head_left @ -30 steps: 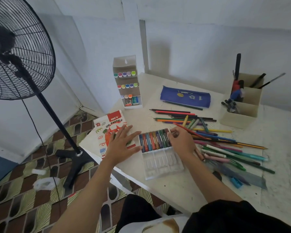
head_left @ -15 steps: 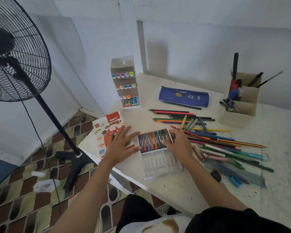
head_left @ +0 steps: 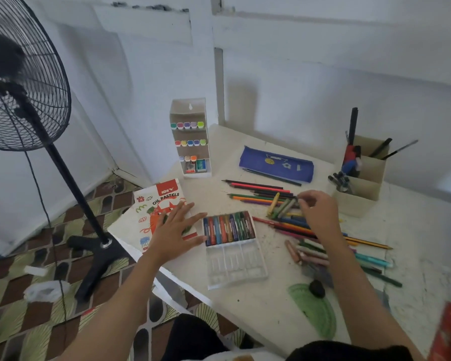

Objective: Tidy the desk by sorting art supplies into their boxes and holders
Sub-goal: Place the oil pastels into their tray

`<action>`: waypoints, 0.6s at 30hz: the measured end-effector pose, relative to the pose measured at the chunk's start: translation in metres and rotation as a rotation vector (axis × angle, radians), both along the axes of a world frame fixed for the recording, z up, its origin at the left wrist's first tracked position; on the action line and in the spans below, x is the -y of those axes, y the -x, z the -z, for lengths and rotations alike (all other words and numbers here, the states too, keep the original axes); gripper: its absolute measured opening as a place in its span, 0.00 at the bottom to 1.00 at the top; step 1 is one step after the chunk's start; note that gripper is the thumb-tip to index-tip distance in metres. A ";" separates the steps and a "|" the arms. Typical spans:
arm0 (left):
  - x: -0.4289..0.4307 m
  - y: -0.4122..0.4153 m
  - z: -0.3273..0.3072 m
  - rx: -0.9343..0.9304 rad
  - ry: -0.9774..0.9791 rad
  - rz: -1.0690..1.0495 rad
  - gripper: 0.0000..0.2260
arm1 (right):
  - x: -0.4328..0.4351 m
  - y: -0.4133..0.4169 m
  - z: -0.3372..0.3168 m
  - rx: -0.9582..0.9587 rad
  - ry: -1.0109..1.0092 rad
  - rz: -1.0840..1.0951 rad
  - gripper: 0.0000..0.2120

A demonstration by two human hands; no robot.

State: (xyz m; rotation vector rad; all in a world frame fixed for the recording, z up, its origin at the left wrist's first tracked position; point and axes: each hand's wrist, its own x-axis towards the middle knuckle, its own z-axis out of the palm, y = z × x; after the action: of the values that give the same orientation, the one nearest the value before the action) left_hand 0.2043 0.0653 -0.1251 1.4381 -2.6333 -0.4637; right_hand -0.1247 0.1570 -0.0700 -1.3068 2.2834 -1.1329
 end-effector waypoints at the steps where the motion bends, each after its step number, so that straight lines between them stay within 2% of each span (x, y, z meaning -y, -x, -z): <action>1: 0.000 0.000 0.000 -0.006 0.003 0.000 0.40 | -0.001 0.009 0.001 -0.023 -0.029 0.011 0.07; 6: 0.000 0.001 -0.003 0.006 -0.001 0.008 0.39 | -0.006 0.021 0.016 -0.012 -0.138 0.056 0.10; 9: -0.001 0.001 -0.004 -0.004 -0.006 0.010 0.39 | -0.009 0.013 0.021 -0.001 -0.199 0.036 0.15; 12: -0.001 0.000 -0.003 -0.010 -0.010 0.007 0.39 | -0.007 0.008 0.027 -0.078 -0.266 0.019 0.19; 18: -0.001 0.000 -0.003 -0.019 -0.012 0.007 0.39 | -0.013 0.001 0.016 -0.112 -0.132 0.144 0.13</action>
State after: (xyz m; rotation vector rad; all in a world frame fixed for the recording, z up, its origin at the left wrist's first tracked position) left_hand 0.2043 0.0663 -0.1221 1.4208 -2.6268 -0.4921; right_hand -0.1256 0.1698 -0.0863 -1.2014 2.5220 -0.9538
